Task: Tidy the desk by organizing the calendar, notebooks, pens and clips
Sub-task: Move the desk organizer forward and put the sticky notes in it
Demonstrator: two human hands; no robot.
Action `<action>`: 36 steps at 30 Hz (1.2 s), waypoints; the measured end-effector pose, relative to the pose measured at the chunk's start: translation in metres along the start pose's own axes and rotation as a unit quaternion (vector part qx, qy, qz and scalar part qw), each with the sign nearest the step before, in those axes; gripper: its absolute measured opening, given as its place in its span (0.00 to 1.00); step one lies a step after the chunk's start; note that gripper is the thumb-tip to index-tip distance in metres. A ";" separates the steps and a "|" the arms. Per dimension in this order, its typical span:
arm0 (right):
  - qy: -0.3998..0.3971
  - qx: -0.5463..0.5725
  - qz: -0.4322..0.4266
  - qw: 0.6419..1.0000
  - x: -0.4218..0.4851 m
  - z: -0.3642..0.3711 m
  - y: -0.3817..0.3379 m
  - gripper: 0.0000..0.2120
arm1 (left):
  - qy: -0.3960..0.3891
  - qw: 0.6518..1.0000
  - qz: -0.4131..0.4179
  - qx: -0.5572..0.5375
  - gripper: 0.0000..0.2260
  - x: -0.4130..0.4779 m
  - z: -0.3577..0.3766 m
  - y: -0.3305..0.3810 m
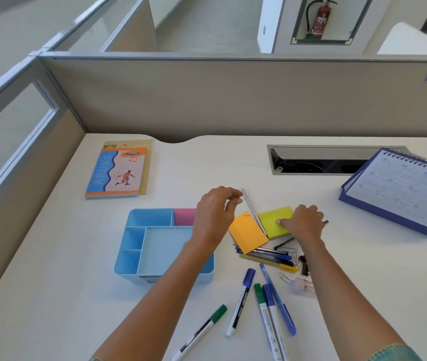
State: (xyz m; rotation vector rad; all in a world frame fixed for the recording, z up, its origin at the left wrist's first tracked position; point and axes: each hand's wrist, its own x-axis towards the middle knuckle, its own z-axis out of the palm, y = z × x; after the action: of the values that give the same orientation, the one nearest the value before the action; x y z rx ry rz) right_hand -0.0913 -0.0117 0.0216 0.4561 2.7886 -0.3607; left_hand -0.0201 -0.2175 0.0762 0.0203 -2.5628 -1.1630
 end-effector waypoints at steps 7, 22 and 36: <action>-0.053 0.033 -0.001 0.998 0.008 0.008 -0.006 0.33 | -0.088 0.995 -0.023 0.029 0.09 0.007 0.025 0.009; -0.101 0.383 -0.225 0.890 -0.029 -0.046 -0.034 0.09 | -0.082 0.992 -0.091 -0.032 0.12 0.005 0.024 0.006; -0.083 0.460 -0.321 0.824 -0.102 -0.045 -0.108 0.06 | 0.084 0.952 -0.174 -0.239 0.07 -0.003 -0.090 -0.038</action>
State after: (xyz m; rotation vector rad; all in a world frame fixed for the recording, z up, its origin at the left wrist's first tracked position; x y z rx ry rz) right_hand -0.0469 -0.1253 0.1170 -0.3686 2.3196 -1.8123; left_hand 0.0055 -0.3085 0.1025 0.4529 -2.1203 -1.8001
